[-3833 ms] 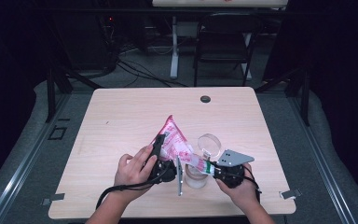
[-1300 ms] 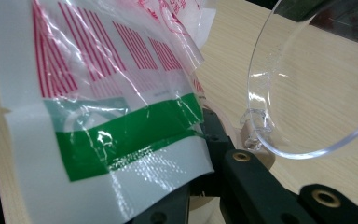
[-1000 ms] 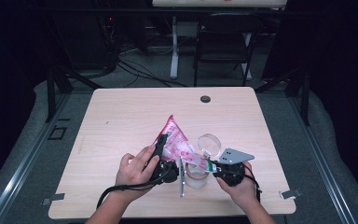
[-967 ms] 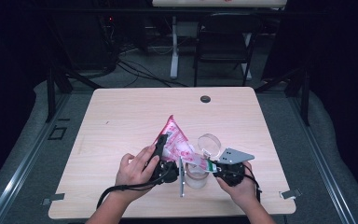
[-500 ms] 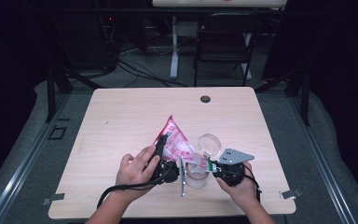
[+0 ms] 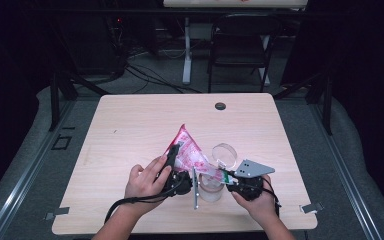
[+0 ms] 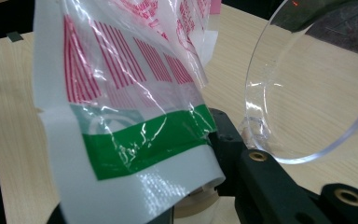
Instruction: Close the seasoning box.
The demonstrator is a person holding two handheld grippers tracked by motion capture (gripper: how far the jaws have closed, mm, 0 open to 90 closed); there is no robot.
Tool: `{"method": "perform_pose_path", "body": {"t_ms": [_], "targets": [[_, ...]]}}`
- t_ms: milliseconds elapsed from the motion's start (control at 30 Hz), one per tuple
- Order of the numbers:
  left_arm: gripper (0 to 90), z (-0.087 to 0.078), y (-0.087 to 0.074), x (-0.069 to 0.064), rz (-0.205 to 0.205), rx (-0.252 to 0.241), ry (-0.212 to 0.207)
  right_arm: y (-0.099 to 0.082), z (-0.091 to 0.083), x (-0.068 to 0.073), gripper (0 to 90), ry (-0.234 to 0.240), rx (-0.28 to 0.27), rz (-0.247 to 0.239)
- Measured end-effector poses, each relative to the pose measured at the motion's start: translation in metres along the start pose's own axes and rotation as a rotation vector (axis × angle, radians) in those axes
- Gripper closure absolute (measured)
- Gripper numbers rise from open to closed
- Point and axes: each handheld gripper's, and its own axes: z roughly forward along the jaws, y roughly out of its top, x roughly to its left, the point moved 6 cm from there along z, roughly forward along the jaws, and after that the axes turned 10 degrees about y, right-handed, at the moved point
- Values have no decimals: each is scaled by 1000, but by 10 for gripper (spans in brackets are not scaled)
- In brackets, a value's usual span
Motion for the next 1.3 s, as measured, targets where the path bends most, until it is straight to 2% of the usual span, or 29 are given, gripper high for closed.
{"method": "perform_pose_path", "body": {"t_ms": [200,433,1300], "targets": [[647,1,-1,1,3,4,3,3,-2,2,788,5,-16,-10],[649,-1,0,2,-2,4,5,3,-2,1,888,6,-14,-8],[651,-1,2,3,0,-8,14,2,-1,-1,900,-2,-8,3]]}}
